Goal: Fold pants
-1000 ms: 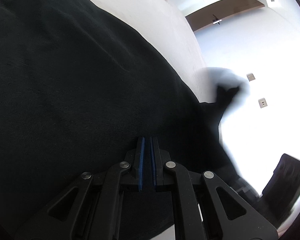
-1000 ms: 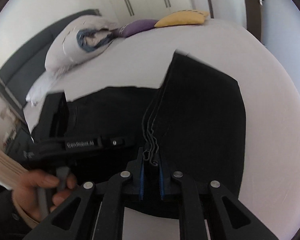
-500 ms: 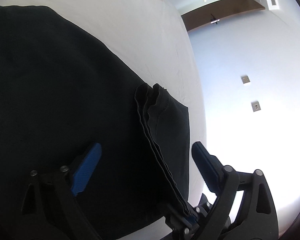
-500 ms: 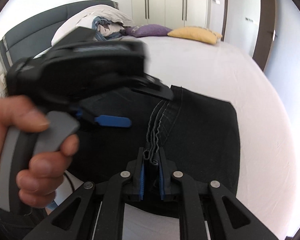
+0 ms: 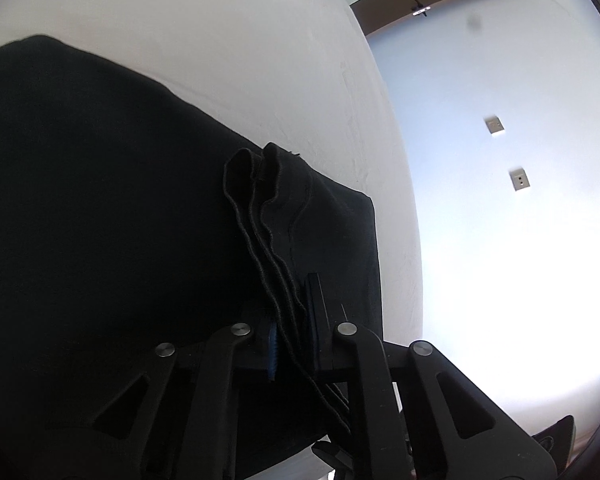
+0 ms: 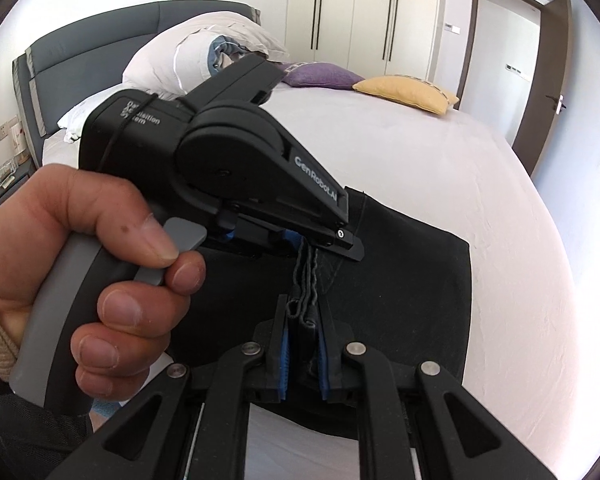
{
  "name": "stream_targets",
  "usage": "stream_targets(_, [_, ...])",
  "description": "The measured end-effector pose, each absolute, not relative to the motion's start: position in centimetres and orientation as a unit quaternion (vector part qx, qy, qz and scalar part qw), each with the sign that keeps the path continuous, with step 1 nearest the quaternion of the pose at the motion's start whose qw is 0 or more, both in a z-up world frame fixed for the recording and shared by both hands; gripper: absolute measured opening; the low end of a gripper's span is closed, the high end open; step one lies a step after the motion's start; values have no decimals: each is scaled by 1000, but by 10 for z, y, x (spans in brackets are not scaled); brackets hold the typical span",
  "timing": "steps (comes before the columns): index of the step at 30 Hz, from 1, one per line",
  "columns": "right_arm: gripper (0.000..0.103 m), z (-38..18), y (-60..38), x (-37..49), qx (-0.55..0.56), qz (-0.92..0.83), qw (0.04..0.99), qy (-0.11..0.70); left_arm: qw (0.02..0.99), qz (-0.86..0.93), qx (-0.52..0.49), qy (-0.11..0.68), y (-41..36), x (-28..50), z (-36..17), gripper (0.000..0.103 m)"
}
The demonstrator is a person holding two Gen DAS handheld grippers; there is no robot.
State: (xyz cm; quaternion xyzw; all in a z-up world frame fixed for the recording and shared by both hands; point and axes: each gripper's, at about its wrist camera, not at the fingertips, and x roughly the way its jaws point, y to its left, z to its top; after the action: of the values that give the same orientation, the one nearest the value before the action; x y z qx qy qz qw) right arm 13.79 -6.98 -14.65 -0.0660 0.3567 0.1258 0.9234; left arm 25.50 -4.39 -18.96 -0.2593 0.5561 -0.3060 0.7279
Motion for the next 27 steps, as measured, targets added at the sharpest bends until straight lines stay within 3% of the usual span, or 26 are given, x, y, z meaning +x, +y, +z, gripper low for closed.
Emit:
stream_targets(12, [13, -140, -4, 151, -93, 206, 909, 351, 754, -265, -251, 546, 43, 253, -179, 8])
stream_targets(27, [13, -173, 85, 170, -122, 274, 874, 383, 770, -204, -225, 561, 124, 252, -208, 9])
